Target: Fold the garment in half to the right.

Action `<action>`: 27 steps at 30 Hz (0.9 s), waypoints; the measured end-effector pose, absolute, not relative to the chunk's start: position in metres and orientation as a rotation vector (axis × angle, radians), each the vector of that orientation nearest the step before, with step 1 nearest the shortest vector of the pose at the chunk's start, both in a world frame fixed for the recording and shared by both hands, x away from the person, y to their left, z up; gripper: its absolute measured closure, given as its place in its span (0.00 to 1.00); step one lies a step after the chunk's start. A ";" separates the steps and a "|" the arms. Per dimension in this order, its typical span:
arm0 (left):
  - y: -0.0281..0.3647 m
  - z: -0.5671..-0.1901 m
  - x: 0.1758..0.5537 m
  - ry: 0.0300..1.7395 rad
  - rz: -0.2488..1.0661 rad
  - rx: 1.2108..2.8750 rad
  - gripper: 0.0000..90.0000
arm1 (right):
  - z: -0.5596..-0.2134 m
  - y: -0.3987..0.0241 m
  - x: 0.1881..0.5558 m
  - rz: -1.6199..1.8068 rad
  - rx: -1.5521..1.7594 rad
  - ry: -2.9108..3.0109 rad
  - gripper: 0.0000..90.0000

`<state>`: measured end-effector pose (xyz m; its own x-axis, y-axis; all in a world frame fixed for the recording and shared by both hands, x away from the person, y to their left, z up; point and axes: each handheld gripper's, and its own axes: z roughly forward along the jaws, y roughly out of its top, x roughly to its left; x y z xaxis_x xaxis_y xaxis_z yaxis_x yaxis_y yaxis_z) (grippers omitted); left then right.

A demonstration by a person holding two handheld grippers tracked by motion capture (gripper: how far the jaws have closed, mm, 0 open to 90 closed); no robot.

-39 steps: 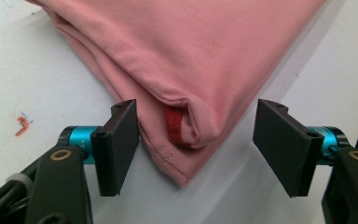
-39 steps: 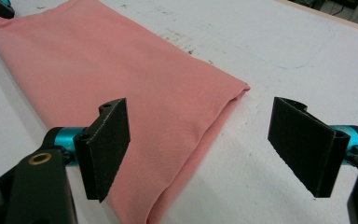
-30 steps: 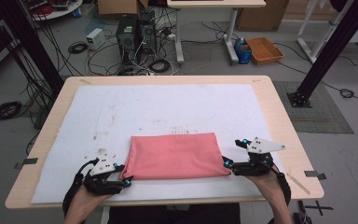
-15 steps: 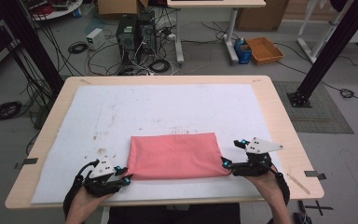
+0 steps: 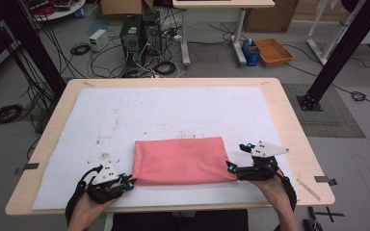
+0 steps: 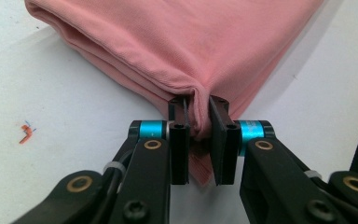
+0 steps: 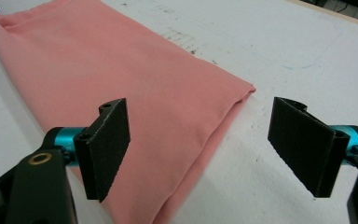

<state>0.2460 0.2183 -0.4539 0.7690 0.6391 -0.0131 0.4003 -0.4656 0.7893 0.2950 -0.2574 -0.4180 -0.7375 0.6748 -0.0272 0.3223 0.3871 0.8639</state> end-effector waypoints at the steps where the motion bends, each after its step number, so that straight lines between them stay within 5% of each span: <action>1: 0.219 -0.454 0.246 0.771 0.360 2.121 0.88 | -0.418 -0.256 0.296 1.294 0.864 2.276 0.23; 27: 0.221 -0.456 0.247 0.767 0.338 2.098 0.88 | -0.377 -0.144 0.364 1.396 0.761 2.358 0.26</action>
<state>0.2473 0.2213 -0.4559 0.7748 0.6313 -0.0350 0.4001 -0.4467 0.8002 0.3638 -0.1440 -0.3773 -0.8162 0.5776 0.0138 0.2899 0.3889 0.8745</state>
